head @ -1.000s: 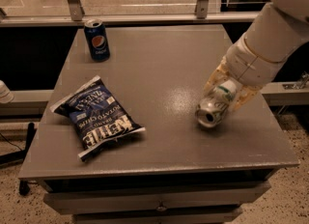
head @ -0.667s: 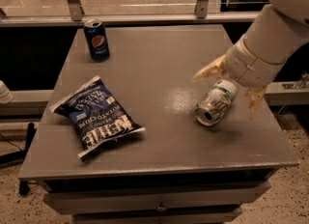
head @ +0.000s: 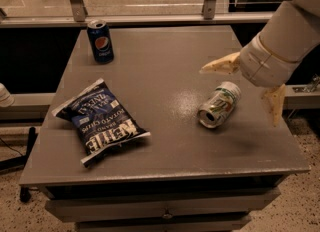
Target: Knock 7up can over
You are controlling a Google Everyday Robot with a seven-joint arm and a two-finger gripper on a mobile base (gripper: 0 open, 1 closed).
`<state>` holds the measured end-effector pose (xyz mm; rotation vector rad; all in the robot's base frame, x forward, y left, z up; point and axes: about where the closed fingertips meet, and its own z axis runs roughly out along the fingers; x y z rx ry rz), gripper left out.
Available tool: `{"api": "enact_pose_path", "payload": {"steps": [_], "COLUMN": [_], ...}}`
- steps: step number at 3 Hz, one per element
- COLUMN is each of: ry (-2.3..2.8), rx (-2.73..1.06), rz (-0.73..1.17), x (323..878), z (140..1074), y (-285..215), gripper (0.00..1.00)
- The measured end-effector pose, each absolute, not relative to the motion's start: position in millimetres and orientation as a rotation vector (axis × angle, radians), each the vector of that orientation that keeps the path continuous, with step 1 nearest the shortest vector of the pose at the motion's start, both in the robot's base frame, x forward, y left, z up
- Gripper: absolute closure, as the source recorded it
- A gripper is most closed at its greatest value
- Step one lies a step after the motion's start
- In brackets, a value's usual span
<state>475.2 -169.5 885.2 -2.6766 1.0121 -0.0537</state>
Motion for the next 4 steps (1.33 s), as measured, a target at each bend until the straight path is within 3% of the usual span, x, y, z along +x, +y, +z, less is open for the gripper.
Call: {"api": "enact_pose_path", "payload": {"steps": [2,4], "ry": [1.509,1.638], "rx": [-2.138,-1.565], "rz": [0.275,0.411], "x": [520.4,528.1], "z": [894.4,946.3], "y": [-229.9,-265.5], "gripper": [0.00,0.00]}}
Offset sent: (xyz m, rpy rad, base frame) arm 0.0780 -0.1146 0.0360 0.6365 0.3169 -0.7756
